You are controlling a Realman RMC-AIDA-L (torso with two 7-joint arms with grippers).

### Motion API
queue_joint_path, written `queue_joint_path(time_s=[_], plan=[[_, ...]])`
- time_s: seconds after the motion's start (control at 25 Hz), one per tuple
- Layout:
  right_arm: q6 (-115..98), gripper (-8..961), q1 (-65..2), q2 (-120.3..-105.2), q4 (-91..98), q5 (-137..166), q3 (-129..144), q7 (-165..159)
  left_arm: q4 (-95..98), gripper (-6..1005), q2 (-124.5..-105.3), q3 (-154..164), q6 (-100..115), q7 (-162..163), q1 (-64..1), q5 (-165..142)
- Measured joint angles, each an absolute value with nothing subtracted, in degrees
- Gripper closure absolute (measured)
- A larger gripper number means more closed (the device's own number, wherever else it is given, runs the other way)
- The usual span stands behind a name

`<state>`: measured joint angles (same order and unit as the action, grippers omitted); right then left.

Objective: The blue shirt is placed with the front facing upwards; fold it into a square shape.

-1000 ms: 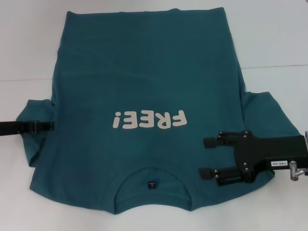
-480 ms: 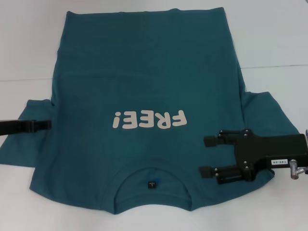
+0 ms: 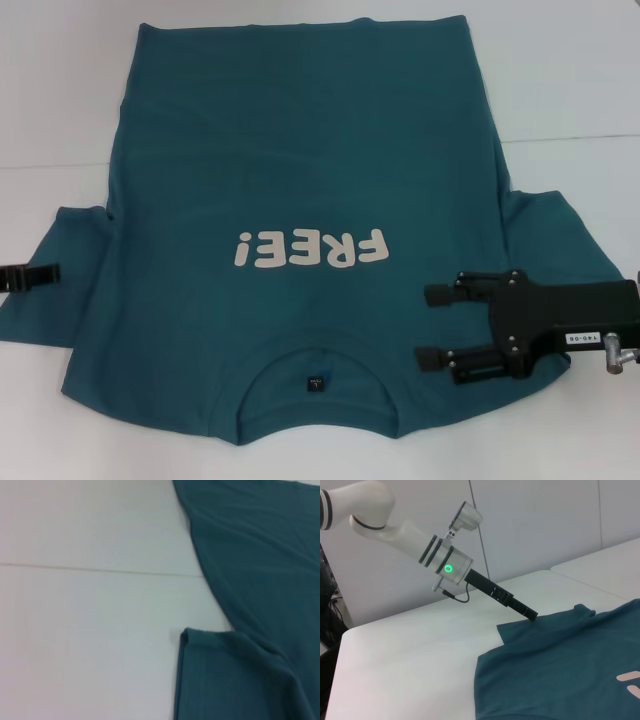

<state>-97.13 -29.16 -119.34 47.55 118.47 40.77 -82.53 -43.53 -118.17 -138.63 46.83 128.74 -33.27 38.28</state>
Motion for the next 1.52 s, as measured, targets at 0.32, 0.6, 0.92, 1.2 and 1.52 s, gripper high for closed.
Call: queue_joint_path(time_s=[0.32,0.6,0.92,1.2,1.52], plan=[[-97.1,47,-29.4,-119.35,47.6,118.5,40.8,-82.5,-39.9,211,-117.36,-138.5,46.0,128.8,-34.2,38.2],[-97.2,47,-29.4,-119.35,47.6,118.5,40.8,-82.6,-39.8,211,-117.34,-138.4,47.6,128.9,-35.4,38.1],[-97.2,47,-29.2,-119.35,47.7,118.5,40.8,-83.1,-41.0,210,-117.89,-138.2,49.6,128.4,-36.2,38.3],[-98.1,47,-28.8,-119.39,49.1,118.5,40.8,-83.7,-42.6,210,-118.09,-138.7,46.3,128.9,-34.6,36.7],[-98.5,47,-28.7,-119.44,49.2,118.5,40.8,-84.2,-42.0,209,-118.03,-138.9,45.1,128.9,-33.9,36.7]])
